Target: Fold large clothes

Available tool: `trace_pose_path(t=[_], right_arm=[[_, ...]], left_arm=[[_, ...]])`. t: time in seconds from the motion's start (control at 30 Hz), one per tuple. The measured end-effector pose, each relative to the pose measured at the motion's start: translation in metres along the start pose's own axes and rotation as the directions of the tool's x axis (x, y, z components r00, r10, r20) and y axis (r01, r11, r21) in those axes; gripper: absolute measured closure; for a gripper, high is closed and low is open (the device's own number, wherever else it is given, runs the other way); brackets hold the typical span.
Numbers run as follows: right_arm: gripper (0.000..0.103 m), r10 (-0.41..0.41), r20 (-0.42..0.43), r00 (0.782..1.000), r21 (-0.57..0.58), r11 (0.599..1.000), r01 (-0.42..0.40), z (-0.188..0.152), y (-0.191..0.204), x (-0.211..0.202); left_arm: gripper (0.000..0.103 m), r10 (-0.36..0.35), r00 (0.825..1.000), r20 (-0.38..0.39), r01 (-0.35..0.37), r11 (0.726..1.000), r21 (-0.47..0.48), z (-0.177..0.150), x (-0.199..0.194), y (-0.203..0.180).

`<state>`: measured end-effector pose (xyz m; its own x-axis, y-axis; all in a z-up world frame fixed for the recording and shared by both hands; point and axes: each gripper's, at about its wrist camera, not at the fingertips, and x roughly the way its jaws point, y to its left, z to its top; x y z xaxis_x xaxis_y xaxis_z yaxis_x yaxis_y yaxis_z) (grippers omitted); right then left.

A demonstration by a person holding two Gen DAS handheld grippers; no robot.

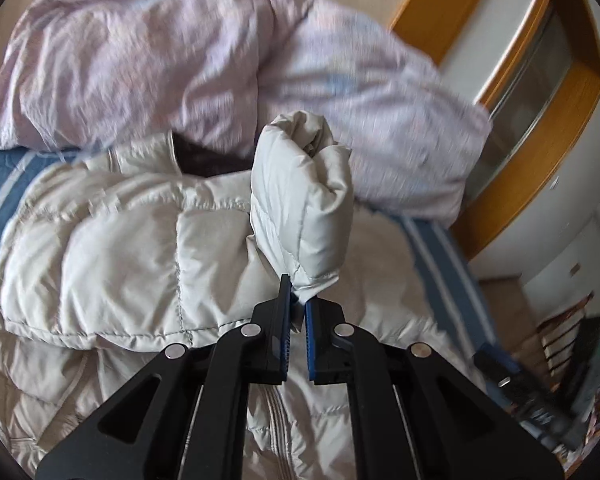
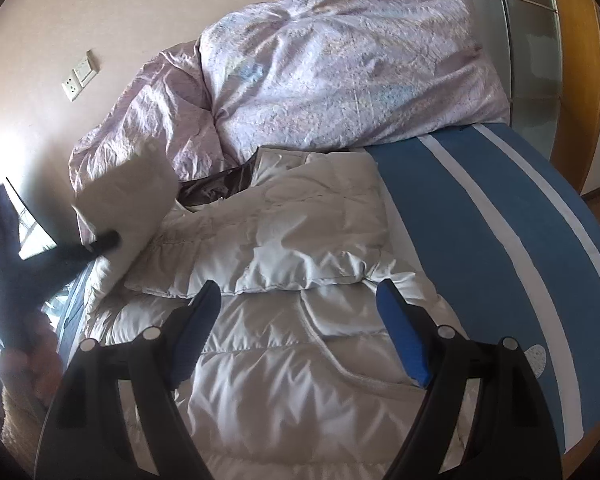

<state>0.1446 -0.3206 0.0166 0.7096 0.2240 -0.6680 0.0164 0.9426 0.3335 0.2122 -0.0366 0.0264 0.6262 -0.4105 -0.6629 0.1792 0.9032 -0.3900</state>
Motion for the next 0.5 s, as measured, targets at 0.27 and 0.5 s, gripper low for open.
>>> trace_pose_path(t=[0.27, 0.5], right_arm=[[0.023, 0.027, -0.017, 0.999, 0.022, 0.999, -0.026, 0.010, 0.005, 0.008], [0.023, 0.174, -0.108, 0.979, 0.053, 0.984, -0.169, 0.021, 0.031, 0.027]], left_arm=[[0.008, -0.054, 0.998, -0.043, 0.053, 0.999, -0.012, -0.016, 0.003, 0.007], [0.005, -0.021, 0.999, 0.049, 0.021, 1.000, 0.002, -0.027, -0.057, 0.049]])
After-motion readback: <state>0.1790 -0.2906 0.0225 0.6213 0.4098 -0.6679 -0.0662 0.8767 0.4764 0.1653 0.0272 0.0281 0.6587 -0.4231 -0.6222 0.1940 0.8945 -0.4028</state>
